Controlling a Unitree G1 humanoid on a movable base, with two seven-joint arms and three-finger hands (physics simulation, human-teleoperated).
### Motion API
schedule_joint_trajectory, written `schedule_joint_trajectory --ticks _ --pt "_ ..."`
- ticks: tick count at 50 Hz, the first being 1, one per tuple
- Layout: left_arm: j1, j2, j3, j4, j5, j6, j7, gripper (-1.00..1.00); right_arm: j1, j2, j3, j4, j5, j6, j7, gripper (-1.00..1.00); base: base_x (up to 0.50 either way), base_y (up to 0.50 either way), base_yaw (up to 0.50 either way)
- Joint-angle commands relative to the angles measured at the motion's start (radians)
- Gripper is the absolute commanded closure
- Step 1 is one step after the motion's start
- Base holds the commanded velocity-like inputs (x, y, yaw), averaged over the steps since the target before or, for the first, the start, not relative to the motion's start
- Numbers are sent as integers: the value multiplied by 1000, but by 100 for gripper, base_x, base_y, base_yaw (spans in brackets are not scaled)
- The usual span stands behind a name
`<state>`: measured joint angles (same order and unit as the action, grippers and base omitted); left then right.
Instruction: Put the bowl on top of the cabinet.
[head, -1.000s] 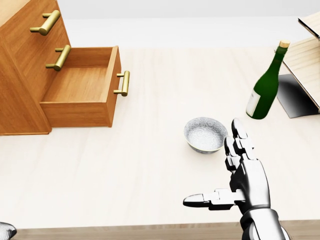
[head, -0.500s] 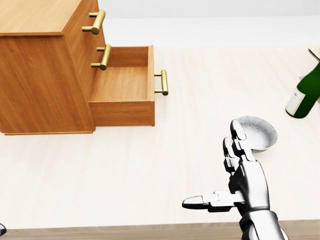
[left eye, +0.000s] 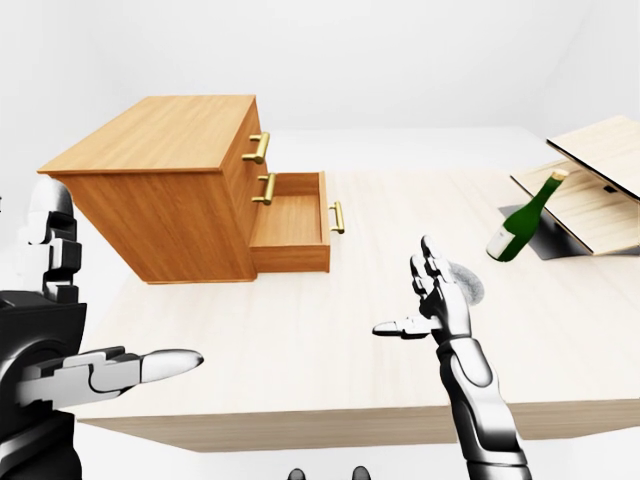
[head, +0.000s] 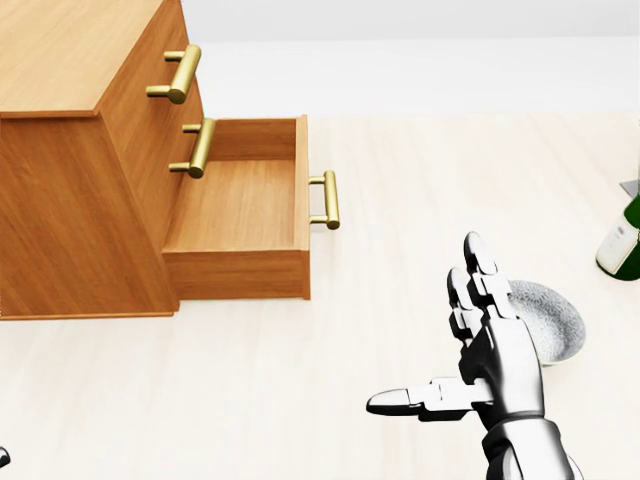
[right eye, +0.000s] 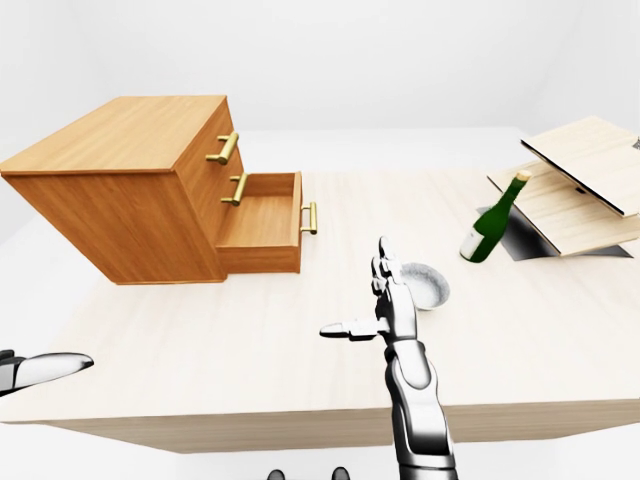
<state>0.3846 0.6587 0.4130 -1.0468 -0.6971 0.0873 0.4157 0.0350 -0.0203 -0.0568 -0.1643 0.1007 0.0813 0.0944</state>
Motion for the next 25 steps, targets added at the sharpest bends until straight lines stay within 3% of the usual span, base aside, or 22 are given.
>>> schedule_joint_trajectory --ticks 1,4,6,10,13,25 --pt "27 48 13 0 -35 0 29 -100 -2 0 1 6 -4 0 -4 -100 0 0 0" --pt "37 77 23 0 -59 0 49 -100 -1 1 1 7 -2 -4 -2 -100 0 0 0" --pt "42 88 26 0 -67 0 57 -100 0 0 3 13 -8 -24 -2 -100 0 0 0" --pt "60 112 34 0 -78 0 67 -100 -2 1 -5 11 2 -18 -10 -100 0 6 0" --pt "59 108 34 0 -75 0 64 -100 1 0 -3 -6 2 3 -12 -100 0 38 0" --pt "57 109 35 0 -78 0 65 -100 -17 0 -8 13 11 -12 -13 -100 0 46 0"
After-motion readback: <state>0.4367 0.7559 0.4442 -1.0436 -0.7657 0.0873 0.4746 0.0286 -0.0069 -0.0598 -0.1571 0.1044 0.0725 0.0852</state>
